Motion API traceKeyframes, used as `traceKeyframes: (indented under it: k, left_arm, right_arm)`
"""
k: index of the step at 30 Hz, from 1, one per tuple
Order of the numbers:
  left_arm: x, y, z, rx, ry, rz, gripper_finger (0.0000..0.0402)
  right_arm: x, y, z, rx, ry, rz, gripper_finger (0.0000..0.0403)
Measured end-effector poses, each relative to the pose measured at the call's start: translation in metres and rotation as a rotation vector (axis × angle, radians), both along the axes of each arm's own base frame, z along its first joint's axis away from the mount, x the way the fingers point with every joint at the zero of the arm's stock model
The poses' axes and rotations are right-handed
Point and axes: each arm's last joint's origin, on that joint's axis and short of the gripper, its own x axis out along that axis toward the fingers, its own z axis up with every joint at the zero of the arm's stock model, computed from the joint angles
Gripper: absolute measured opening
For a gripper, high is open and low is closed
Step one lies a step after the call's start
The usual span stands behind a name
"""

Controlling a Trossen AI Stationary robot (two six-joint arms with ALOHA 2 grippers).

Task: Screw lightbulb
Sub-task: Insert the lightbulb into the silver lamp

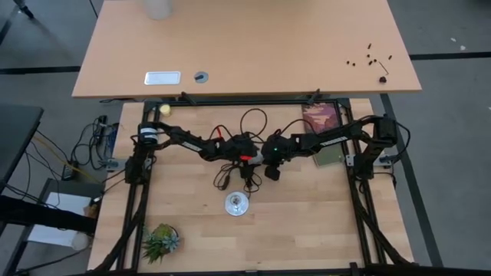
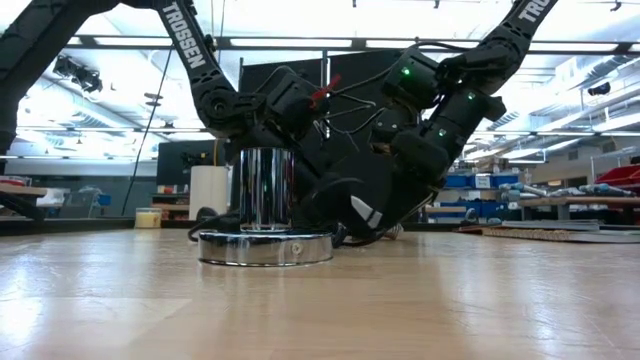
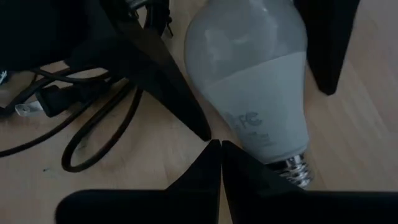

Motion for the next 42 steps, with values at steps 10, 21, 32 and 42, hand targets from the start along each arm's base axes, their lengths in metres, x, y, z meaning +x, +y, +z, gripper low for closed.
traceKeyframes:
  k: [10,21,32,42]
  left_arm:
    - [0.002,-0.002,-0.001,-0.004,-0.032,0.001,0.0267]
    - [-0.004,0.002,0.025,0.044,-0.023,0.048,0.0273]
    - [-0.019,-0.007,0.079,0.036,0.102,0.027,0.0258]
    - [-0.013,-0.034,0.132,-0.014,0.214,-0.037,0.0265]
  right_arm:
    - [-0.006,0.001,0.001,0.014,0.049,-0.008,0.0023]
    - [-0.032,0.002,0.05,-0.006,0.021,-0.025,0.0023]
    - [-0.051,0.011,0.083,-0.023,-0.047,-0.058,0.0023]
    - [-0.049,0.031,0.085,0.005,-0.058,-0.027,0.0023]
